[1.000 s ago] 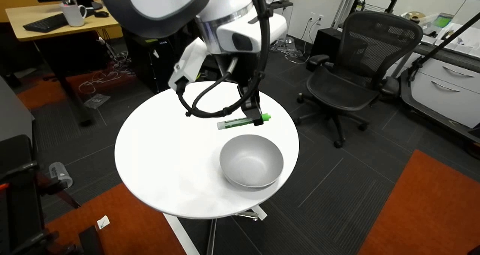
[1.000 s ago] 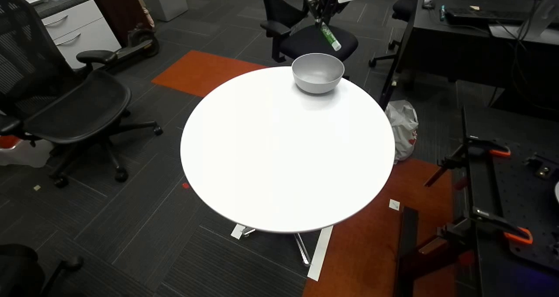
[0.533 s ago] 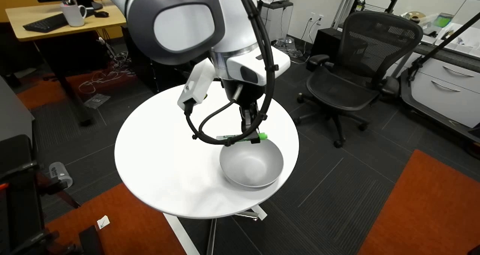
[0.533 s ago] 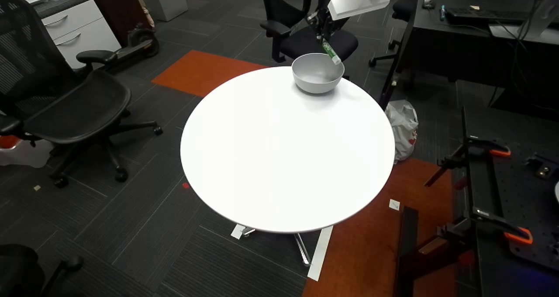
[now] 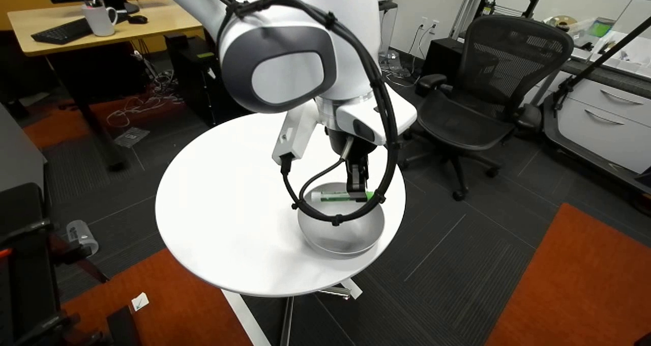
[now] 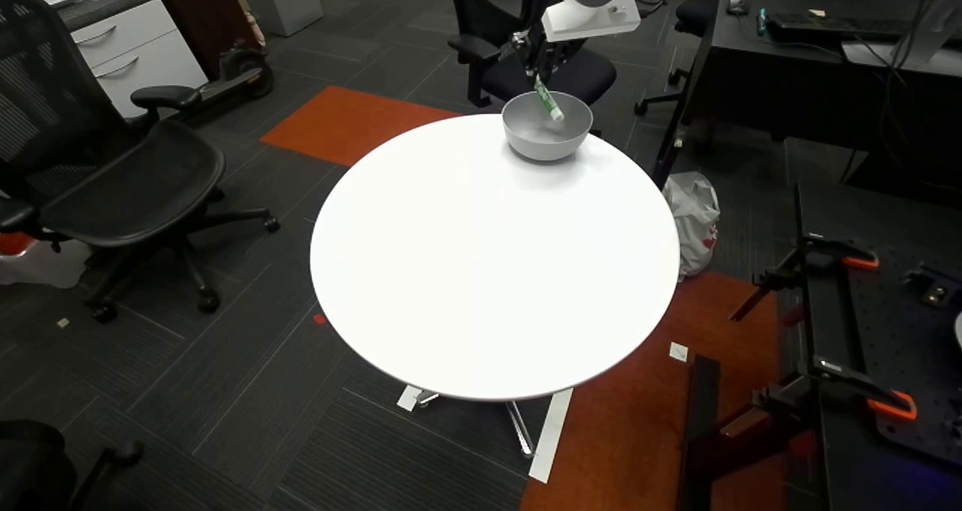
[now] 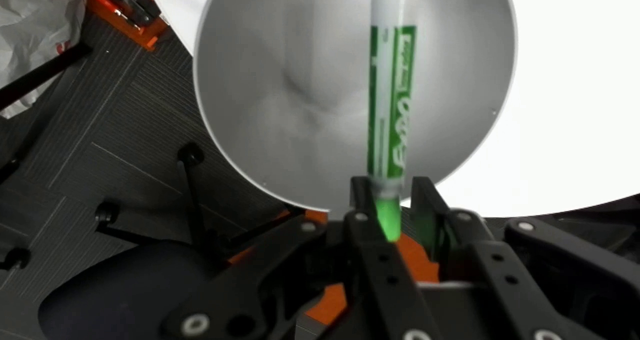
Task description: Put the marker in the bowl
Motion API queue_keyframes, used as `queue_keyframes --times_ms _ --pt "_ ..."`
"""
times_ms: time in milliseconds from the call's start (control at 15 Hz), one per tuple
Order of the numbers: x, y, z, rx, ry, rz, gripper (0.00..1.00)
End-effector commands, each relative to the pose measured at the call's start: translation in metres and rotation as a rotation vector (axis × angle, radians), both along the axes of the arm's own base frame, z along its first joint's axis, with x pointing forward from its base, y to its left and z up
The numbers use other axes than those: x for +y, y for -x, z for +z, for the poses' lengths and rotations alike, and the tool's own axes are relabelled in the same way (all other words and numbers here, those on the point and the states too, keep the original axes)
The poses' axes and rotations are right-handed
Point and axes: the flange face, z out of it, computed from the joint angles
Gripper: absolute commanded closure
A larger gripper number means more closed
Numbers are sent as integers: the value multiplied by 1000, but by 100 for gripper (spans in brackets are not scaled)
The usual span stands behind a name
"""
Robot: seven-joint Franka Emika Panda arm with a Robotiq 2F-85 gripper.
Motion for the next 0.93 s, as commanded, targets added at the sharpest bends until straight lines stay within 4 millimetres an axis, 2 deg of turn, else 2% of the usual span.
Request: queue_keyframes --times_ms 0,333,400,867 --pt "-6 -12 -6 4 -39 11 40" --pt "-9 -16 -11 -4 -42 4 3" --pt "-9 -16 -11 -6 -42 3 0" --pt "-7 -13 -14 -11 -18 -8 0"
